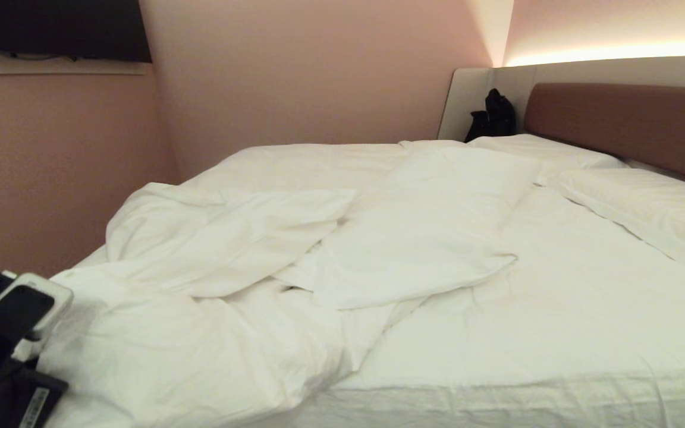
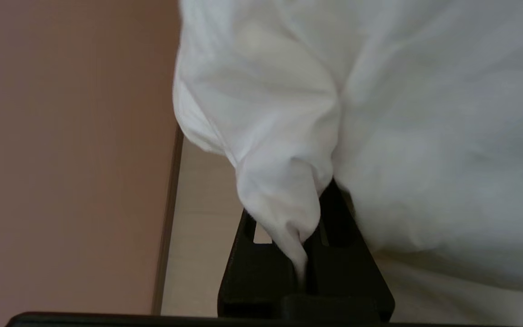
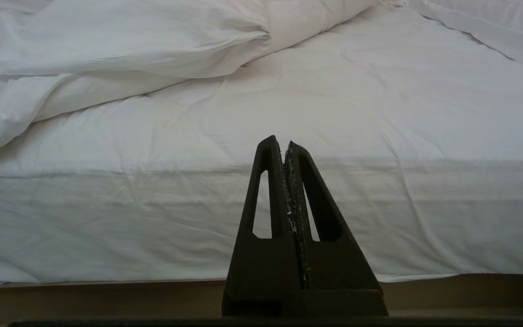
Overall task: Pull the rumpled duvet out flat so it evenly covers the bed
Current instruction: Flatten the corners of the folded blanket
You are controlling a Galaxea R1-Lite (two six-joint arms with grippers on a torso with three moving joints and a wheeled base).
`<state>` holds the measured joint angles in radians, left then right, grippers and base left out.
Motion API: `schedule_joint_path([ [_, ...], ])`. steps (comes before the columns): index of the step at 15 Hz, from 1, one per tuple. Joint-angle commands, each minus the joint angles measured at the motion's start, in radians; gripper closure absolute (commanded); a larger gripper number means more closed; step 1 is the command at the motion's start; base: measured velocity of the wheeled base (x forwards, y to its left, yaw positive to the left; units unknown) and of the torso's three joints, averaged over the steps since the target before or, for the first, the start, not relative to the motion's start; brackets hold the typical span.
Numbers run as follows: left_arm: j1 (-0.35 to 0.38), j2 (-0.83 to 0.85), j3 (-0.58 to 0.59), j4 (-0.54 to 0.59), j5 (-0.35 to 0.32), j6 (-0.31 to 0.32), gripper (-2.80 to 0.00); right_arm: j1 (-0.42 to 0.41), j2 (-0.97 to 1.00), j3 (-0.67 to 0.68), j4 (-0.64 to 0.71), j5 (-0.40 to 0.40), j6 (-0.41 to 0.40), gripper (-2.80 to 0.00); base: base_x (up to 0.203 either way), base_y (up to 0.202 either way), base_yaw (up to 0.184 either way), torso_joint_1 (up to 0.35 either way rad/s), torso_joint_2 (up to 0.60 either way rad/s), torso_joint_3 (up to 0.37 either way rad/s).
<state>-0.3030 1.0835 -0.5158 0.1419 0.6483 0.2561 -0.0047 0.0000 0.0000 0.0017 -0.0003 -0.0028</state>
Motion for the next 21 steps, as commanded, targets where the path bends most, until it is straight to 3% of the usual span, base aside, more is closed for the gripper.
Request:
schedule_joint_path([
  [1,0.001,-0.058,0.088,0.001,0.001,-0.006,0.0,0.0,0.002,0.0,0.0,0.0,0.0,0.0,0.0,0.0,0.0,0.0,0.0,0.0],
  [6,-0.001,-0.08,0.154,0.002,-0.041,-0.013,0.0,0.0,0.002,0.0,0.0,0.0,0.001,0.0,0.0,0.0,0.0,0.0,0.0,0.0],
  [14,-0.001,-0.128,0.285,0.006,-0.045,-0.014,0.0,0.0,0.002,0.0,0.0,0.0,0.0,0.0,0.0,0.0,0.0,0.0,0.0,0.0],
  [15,-0.001,-0.129,0.287,0.007,-0.045,-0.014,-2.8,0.0,0.002,0.0,0.0,0.0,0.0,0.0,0.0,0.0,0.0,0.0,0.0,0.0],
  [21,-0.001,-0.207,0.262,-0.003,-0.1,-0.016,-2.8,0.0,0.002,0.0,0.0,0.0,0.0,0.0,0.0,0.0,0.0,0.0,0.0,0.0],
])
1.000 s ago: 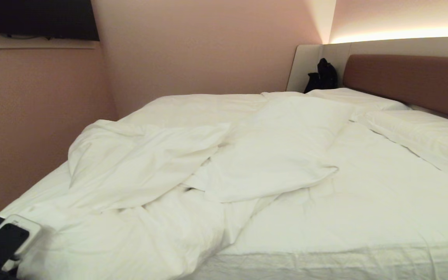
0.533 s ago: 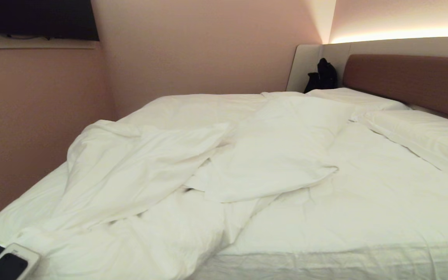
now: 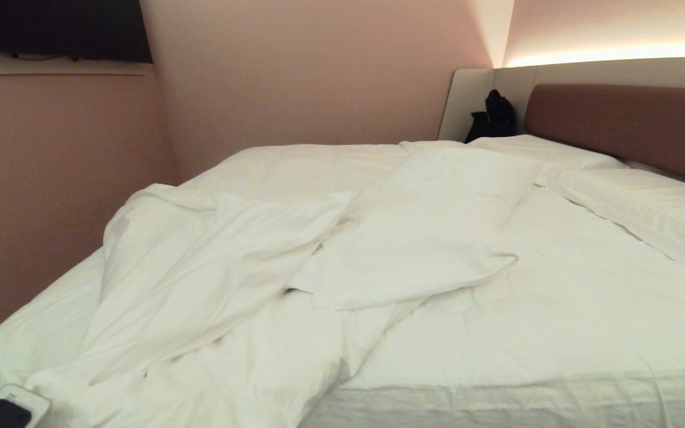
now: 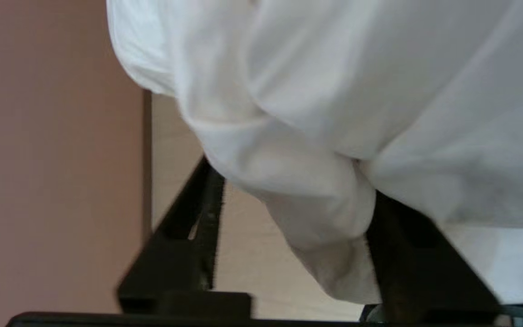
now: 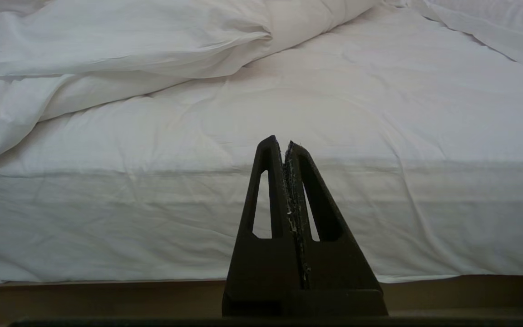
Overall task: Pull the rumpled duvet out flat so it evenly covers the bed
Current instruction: Flatten the corners of the folded blanket
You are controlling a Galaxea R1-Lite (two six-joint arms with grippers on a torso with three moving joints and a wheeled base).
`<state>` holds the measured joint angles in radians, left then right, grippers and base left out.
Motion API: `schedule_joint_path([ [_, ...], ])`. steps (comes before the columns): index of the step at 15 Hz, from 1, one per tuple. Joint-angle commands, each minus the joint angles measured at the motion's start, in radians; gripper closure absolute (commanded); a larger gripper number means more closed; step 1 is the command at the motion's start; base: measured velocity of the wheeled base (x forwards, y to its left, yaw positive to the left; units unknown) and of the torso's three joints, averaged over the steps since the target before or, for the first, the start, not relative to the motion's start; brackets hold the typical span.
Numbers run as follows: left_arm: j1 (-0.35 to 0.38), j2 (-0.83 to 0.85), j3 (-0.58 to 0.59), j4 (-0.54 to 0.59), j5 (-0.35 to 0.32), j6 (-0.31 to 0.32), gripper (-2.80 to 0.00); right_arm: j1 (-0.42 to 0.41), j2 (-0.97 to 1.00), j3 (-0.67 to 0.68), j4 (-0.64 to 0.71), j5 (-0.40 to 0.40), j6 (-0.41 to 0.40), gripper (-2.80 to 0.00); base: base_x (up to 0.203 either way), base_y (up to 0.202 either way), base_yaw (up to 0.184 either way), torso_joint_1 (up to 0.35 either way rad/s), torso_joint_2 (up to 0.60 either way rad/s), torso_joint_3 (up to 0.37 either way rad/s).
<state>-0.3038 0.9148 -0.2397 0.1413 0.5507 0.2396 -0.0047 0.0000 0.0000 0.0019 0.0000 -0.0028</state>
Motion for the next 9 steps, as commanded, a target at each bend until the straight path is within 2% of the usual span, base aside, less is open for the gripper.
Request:
schedule_joint_path([
  [1,0.001,-0.068,-0.04,0.001,-0.004,-0.002,-2.8,0.0,0.002,0.0,0.0,0.0,0.0,0.0,0.0,0.0,0.0,0.0,0.0,0.0],
  [4,0.001,-0.18,-0.133,0.007,-0.005,-0.005,-2.8,0.0,0.002,0.0,0.0,0.0,0.0,0.0,0.0,0.0,0.0,0.0,0.0,0.0],
  [9,0.0,-0.23,-0.271,-0.008,-0.061,-0.038,-2.8,0.0,0.002,0.0,0.0,0.0,0.0,0.0,0.0,0.0,0.0,0.0,0.0,0.0],
])
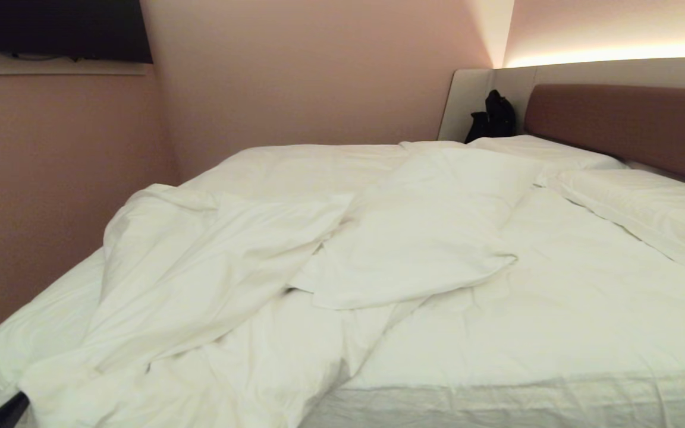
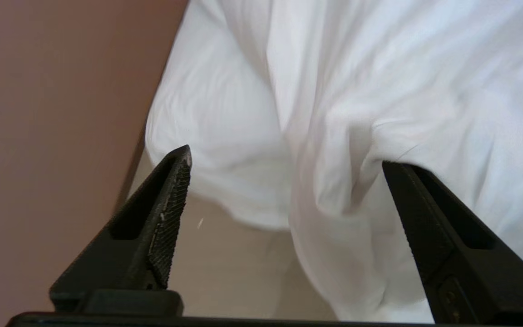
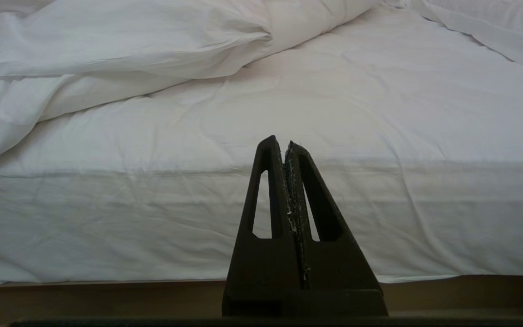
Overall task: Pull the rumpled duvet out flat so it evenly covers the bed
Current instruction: Flatten the corners of the folded blanket
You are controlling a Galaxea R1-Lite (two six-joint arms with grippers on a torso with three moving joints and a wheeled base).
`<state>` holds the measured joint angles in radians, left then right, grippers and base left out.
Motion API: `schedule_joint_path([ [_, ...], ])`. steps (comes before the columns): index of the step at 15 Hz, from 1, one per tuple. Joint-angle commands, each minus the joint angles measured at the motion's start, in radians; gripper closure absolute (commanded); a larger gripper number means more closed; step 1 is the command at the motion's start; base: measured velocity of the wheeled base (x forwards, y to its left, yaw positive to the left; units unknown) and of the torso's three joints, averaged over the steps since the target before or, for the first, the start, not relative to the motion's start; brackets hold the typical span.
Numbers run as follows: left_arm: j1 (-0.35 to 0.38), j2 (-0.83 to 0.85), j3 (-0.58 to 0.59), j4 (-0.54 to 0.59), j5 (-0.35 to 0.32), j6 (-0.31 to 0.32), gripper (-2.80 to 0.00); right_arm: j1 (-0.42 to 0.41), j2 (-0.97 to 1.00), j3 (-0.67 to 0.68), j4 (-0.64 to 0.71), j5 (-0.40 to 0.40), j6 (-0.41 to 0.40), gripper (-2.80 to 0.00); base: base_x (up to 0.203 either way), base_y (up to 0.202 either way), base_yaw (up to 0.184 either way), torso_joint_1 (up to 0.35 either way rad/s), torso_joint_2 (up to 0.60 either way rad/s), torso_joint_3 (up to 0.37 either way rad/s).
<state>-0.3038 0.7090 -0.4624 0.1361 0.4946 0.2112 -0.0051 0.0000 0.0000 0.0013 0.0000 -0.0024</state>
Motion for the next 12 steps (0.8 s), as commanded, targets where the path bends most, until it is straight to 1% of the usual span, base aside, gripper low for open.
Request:
schedule_joint_path([
  [1,0.0,-0.029,-0.095,-0.004,-0.026,-0.03,-2.8,0.001,0.002,0.0,0.0,0.0,-0.001,0.0,0.0,0.0,0.0,0.0,0.0,0.0],
  [3,0.0,-0.026,-0.162,-0.006,-0.114,-0.099,-2.8,0.001,0.002,0.0,0.0,0.0,-0.001,0.0,0.0,0.0,0.0,0.0,0.0,0.0],
  [4,0.0,-0.026,-0.187,-0.006,-0.145,-0.138,-2.8,0.001,0.002,0.0,0.0,0.0,-0.001,0.0,0.0,0.0,0.0,0.0,0.0,0.0],
  [6,0.0,-0.032,-0.232,-0.006,-0.189,-0.184,-2.8,0.001,0.002,0.0,0.0,0.0,-0.001,0.0,0.0,0.0,0.0,0.0,0.0,0.0],
  [8,0.0,-0.037,-0.274,-0.006,-0.196,-0.251,-2.8,0.001,0.002,0.0,0.0,0.0,-0.001,0.0,0.0,0.0,0.0,0.0,0.0,0.0],
  [9,0.0,-0.032,-0.289,-0.006,-0.21,-0.28,-2.8,-0.001,0.002,0.0,0.0,0.0,-0.001,0.0,0.0,0.0,0.0,0.0,0.0,0.0],
  [11,0.0,-0.005,-0.308,-0.006,-0.277,-0.3,-2.8,0.001,0.002,0.0,0.0,0.0,-0.001,0.0,0.0,0.0,0.0,0.0,0.0,0.0],
  [12,0.0,0.019,-0.316,-0.006,-0.302,-0.301,0.0,0.001,0.002,0.0,0.0,0.0,-0.001,0.0,0.0,0.0,0.0,0.0,0.0,0.0],
])
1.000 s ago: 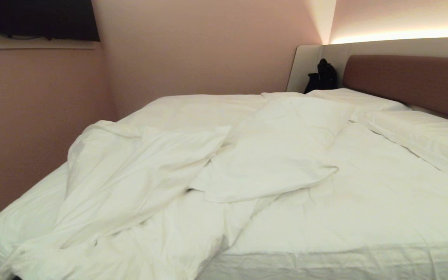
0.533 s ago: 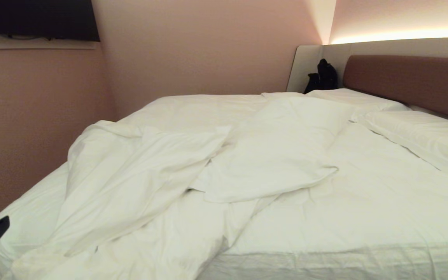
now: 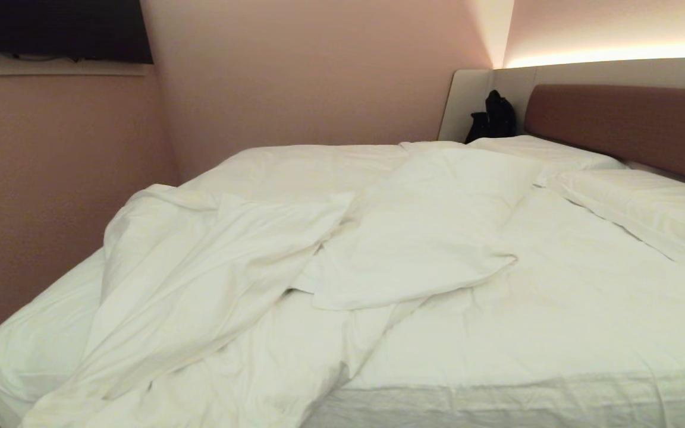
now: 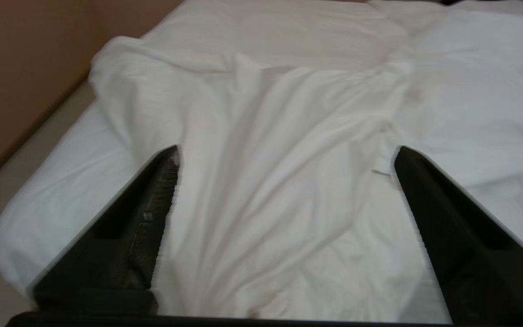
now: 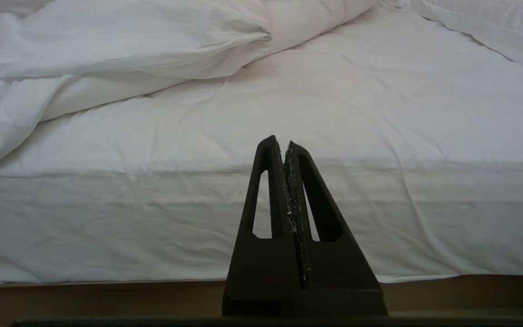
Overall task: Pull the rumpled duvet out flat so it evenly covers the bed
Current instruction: Flatten the corners of the folded blanket
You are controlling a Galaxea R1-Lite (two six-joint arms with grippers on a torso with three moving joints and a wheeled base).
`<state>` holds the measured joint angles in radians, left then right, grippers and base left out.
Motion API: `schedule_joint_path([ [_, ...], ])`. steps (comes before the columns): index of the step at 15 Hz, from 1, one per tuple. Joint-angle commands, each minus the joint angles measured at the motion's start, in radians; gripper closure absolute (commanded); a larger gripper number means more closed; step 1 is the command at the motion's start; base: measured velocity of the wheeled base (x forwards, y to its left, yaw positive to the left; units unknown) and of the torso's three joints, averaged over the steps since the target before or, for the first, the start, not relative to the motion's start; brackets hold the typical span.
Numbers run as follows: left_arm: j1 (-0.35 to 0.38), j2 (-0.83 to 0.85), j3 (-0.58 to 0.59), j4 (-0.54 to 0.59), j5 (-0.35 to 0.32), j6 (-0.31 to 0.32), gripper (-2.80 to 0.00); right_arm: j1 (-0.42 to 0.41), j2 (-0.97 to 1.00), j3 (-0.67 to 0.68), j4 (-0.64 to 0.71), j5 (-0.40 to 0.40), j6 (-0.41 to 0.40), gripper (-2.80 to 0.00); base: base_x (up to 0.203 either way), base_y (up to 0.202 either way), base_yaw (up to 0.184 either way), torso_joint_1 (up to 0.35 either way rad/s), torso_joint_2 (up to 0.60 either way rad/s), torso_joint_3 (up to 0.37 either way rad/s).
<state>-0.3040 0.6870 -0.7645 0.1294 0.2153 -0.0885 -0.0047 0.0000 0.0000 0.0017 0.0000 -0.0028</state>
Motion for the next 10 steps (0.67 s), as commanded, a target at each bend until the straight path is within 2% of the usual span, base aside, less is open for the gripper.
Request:
schedule_joint_path([
  [1,0.0,0.071,-0.025,0.001,-0.045,-0.003,0.0,0.0,0.002,0.0,0.0,0.0,0.0,0.0,0.0,0.0,0.0,0.0,0.0,0.0],
  [4,0.0,0.216,-0.077,-0.008,-0.104,-0.005,0.0,0.0,0.002,0.0,0.0,0.0,0.0,0.0,0.0,0.0,0.0,0.0,0.0,0.0],
  [6,0.0,0.302,-0.095,-0.087,-0.135,-0.001,0.0,0.0,0.002,0.0,0.0,0.0,0.0,0.0,0.0,0.0,0.0,0.0,0.0,0.0],
  [10,-0.003,0.443,-0.119,-0.23,-0.147,0.017,0.0,-0.001,0.002,0.0,0.0,0.0,0.0,0.0,0.0,0.0,0.0,0.0,0.0,0.0],
])
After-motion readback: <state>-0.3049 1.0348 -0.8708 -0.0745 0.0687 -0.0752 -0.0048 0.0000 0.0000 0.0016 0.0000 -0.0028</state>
